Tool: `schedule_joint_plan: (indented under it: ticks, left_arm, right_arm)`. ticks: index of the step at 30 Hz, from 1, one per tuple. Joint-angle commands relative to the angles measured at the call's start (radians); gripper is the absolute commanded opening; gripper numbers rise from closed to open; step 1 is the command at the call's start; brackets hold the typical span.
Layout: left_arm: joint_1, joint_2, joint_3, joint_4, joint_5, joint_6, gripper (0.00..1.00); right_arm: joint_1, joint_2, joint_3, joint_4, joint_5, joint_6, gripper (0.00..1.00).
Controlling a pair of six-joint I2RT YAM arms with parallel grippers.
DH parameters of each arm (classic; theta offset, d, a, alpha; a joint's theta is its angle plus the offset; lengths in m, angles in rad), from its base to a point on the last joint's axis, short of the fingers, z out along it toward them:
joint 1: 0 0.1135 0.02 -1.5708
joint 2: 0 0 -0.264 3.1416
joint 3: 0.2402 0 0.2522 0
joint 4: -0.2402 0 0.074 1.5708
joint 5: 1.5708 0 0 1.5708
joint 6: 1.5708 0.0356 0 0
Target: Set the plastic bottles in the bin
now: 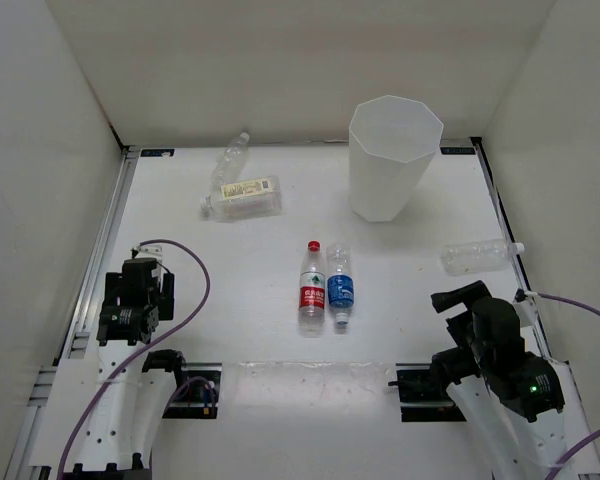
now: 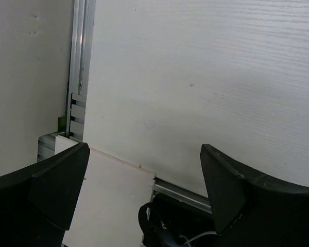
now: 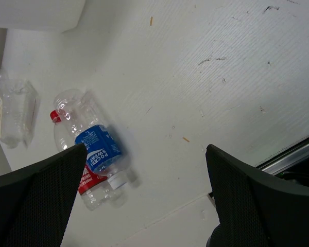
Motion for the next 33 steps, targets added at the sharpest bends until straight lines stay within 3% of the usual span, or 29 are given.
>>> schedule_joint_plan:
  ticks: [1, 6, 8, 10, 13, 15, 17, 18, 21, 27, 33]
  left_arm:
    - [0.005, -0.008, 0.007, 0.002, -0.003, -0.010, 1.00]
    - [0.005, -0.008, 0.007, 0.011, -0.013, -0.019, 1.00]
    - [0.005, -0.017, 0.019, 0.021, -0.022, -0.019, 1.00]
    - [0.005, -0.017, 0.061, 0.042, -0.039, -0.004, 1.00]
    - [0.005, -0.008, 0.117, 0.054, -0.050, 0.012, 1.00]
    - [0.005, 0.019, 0.137, 0.054, -0.041, 0.012, 1.00]
    - [0.005, 0.050, 0.137, 0.054, -0.041, 0.012, 1.00]
    - [0.005, 0.050, 0.146, 0.054, -0.041, 0.012, 1.00]
    - [0.005, 0.064, 0.156, 0.054, -0.041, 0.012, 1.00]
    - [0.005, 0.064, 0.165, 0.054, -0.030, 0.030, 1.00]
    - [0.005, 0.073, 0.165, 0.054, -0.021, 0.050, 1.00]
  right_arm:
    - [-0.001, 0.019, 0.000, -0.095, 0.055, -0.004, 1.00]
    - [-0.001, 0.110, 0.086, 0.015, 0.074, -0.113, 1.00]
    - [-0.001, 0.243, 0.164, 0.031, 0.177, -0.140, 1.00]
    - [-0.001, 0.463, 0.237, 0.005, 0.267, -0.238, 1.00]
    - [-0.041, 0.807, 0.461, -0.099, 0.438, -0.224, 1.00]
    - [-0.169, 0.974, 0.612, -0.065, 0.369, -0.339, 1.00]
    - [-0.315, 1.033, 0.647, 0.070, 0.132, -0.403, 1.00]
    - [-0.456, 1.081, 0.647, 0.093, -0.077, -0.394, 1.00]
    - [-0.602, 1.171, 0.621, 0.164, -0.150, -0.313, 1.00]
    - [-0.641, 1.430, 0.675, 0.156, -0.288, -0.303, 1.00]
    - [-0.641, 1.570, 0.652, 0.242, -0.222, -0.283, 1.00]
